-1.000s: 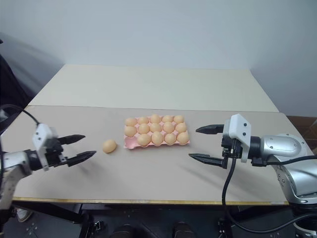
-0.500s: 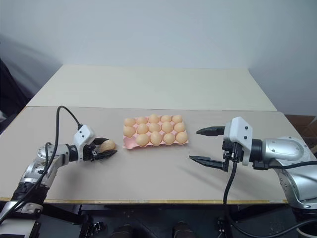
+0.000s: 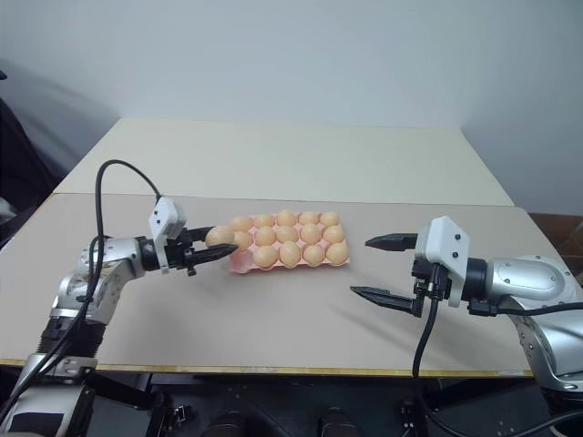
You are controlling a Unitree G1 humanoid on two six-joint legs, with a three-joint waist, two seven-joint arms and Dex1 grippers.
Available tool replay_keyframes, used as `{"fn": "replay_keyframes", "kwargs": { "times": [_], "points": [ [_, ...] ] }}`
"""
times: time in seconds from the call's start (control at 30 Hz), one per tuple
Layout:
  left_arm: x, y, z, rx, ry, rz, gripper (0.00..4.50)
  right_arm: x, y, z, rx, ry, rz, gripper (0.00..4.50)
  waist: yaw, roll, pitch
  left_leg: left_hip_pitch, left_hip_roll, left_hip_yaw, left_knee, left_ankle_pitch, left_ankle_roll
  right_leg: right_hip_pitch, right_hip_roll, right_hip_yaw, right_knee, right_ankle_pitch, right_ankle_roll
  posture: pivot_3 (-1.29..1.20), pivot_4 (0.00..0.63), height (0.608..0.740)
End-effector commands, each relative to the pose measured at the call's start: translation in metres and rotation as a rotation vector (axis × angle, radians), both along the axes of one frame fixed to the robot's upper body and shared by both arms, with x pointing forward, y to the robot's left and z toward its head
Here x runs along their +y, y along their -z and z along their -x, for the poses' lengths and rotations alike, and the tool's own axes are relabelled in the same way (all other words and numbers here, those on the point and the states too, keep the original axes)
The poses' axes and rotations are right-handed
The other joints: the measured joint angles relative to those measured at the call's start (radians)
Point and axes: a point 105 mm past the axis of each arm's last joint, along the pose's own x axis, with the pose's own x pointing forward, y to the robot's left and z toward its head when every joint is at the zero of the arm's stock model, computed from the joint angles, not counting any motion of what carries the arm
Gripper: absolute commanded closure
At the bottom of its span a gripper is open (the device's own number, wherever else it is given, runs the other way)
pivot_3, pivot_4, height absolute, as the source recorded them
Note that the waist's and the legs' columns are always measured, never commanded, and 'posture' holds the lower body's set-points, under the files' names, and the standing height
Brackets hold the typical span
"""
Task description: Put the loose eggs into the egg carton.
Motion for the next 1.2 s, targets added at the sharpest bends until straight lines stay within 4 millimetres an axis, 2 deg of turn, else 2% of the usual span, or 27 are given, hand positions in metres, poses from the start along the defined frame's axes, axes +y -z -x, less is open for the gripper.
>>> {"fn": "replay_keyframes", "kwargs": {
  "times": [0.03, 0.13, 0.23, 0.4, 0.53, 0.7, 0.77, 0.9, 1.07, 1.2],
  "points": [
    [-0.012, 0.006, -0.003, 0.015, 0.028, -0.051, 1.87, 0.001, -0.012, 0.004, -0.051, -0.007, -0.004, 0.0, -0.004, 0.0, 0.0, 0.0, 0.0, 0.0, 0.0, 0.0, 0.0, 0.0, 0.0, 0.0, 0.0, 0.0, 0.0, 0.0, 0.15, 0.74],
    [-0.017, 0.011, -0.004, 0.023, 0.046, -0.077, 1.02, 0.001, -0.012, 0.005, -0.053, 0.002, -0.006, 0.0, -0.008, 0.0, 0.0, 0.0, 0.0, 0.0, 0.0, 0.0, 0.0, 0.0, 0.0, 0.0, 0.0, 0.0, 0.0, 0.0, 0.15, 0.74],
    [-0.01, 0.008, -0.004, 0.02, 0.029, -0.074, 0.05, 0.0, -0.011, 0.006, -0.053, 0.011, -0.01, 0.0, -0.007, 0.0, 0.0, 0.0, 0.0, 0.0, 0.0, 0.0, 0.0, 0.0, 0.0, 0.0, 0.0, 0.0, 0.0, 0.0, 0.15, 0.74],
    [0.004, -0.002, -0.002, -0.008, -0.005, -0.063, 0.02, 0.001, -0.01, 0.007, -0.053, 0.015, -0.016, 0.0, -0.007, 0.0, 0.0, 0.0, 0.0, 0.0, 0.0, 0.0, 0.0, 0.0, 0.0, 0.0, 0.0, 0.0, 0.0, 0.0, 0.15, 0.74],
    [0.021, -0.021, 0.011, -0.059, -0.018, -0.033, 0.02, 0.003, -0.01, 0.006, -0.054, 0.008, -0.02, 0.0, -0.009, 0.0, 0.0, 0.0, 0.0, 0.0, 0.0, 0.0, 0.0, -0.001, 0.0, 0.0, 0.0, 0.0, 0.0, 0.0, 0.15, 0.74],
    [0.059, -0.038, 0.047, -0.067, -0.059, -0.024, 0.02, 0.002, -0.008, 0.003, -0.041, -0.004, -0.019, 0.0, -0.017, 0.0, 0.0, 0.0, 0.001, 0.0, -0.001, 0.0, 0.0, -0.001, 0.0, 0.0, 0.0, 0.0, 0.0, 0.0, 0.15, 0.74],
    [0.063, -0.037, 0.058, -0.046, -0.062, -0.033, 0.02, 0.002, -0.007, 0.002, -0.036, -0.008, -0.017, 0.0, -0.013, 0.0, 0.0, 0.0, 0.001, 0.0, -0.001, 0.0, 0.0, -0.001, 0.0, 0.0, 0.0, 0.0, 0.0, 0.0, 0.15, 0.74],
    [0.08, -0.036, 0.096, -0.012, -0.118, -0.028, 0.02, 0.003, -0.006, -0.004, -0.029, -0.019, -0.024, 0.0, -0.009, 0.0, 0.0, 0.001, 0.001, 0.001, -0.001, 0.0, 0.0, 0.0, 0.0, 0.001, 0.0, 0.0, 0.0, 0.0, 0.15, 0.74],
    [0.101, -0.032, 0.125, 0.017, -0.298, -0.006, 0.02, 0.006, 0.0, -0.004, 0.001, -0.033, -0.042, 0.0, -0.007, 0.0, 0.0, 0.001, 0.002, 0.001, -0.001, 0.0, 0.0, -0.001, 0.0, 0.0, 0.0, 0.0, 0.0, 0.0, 0.15, 0.74],
    [0.102, -0.03, 0.136, 0.021, -0.364, 0.009, 0.02, 0.005, -0.001, -0.008, 0.007, -0.031, -0.041, 0.0, -0.004, 0.0, 0.0, 0.003, 0.001, 0.001, -0.001, 0.0, 0.0, 0.001, 0.0, 0.0, 0.0, 0.0, 0.0, 0.0, 0.15, 0.74]
  ]
}}
